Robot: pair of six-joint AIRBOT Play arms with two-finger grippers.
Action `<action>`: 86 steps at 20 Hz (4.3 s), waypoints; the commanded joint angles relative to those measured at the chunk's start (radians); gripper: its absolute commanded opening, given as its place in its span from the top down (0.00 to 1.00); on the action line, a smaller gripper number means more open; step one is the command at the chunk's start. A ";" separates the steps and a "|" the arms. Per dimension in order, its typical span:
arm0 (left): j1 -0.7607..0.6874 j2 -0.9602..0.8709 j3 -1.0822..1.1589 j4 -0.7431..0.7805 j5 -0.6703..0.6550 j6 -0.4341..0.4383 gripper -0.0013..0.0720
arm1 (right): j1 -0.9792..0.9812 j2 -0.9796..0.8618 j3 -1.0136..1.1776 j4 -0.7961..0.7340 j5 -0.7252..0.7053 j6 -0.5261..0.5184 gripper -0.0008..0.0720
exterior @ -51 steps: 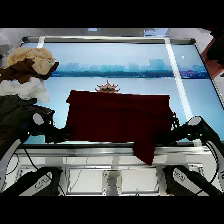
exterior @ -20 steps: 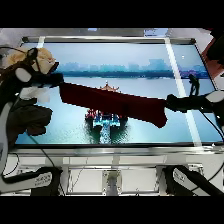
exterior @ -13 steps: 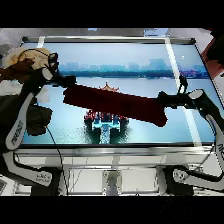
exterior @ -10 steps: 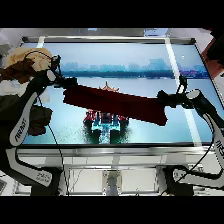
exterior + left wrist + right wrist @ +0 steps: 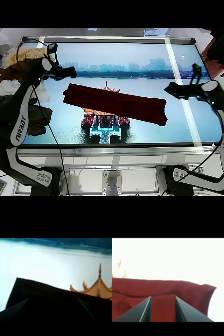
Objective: Fold the shirts.
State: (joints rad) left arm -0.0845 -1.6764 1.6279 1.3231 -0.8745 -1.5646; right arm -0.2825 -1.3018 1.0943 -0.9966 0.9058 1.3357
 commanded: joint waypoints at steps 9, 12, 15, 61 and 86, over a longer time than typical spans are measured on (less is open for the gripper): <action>-0.397 -0.124 0.099 0.005 0.080 0.232 0.06 | -0.265 -0.089 -0.128 0.059 0.270 -0.070 0.16; -0.443 -0.250 0.221 0.057 -0.003 0.191 0.10 | -0.260 -0.154 -0.135 0.103 0.264 -0.135 0.08; -0.441 -0.353 0.323 0.058 -0.132 0.165 0.11 | -0.260 -0.214 -0.135 0.177 0.254 -0.191 0.08; -0.375 -0.327 0.419 -0.452 -0.272 0.156 0.96 | 0.048 -0.210 0.335 0.525 0.539 -0.143 0.95; 0.040 -0.272 0.408 -0.387 -0.572 0.150 0.04 | 0.935 -0.480 0.335 0.460 -0.312 0.091 0.80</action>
State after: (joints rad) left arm -0.0757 -1.9495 2.0365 0.9360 -1.4097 -1.4105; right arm 0.5533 -1.7054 1.4284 -0.5652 0.7158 1.4010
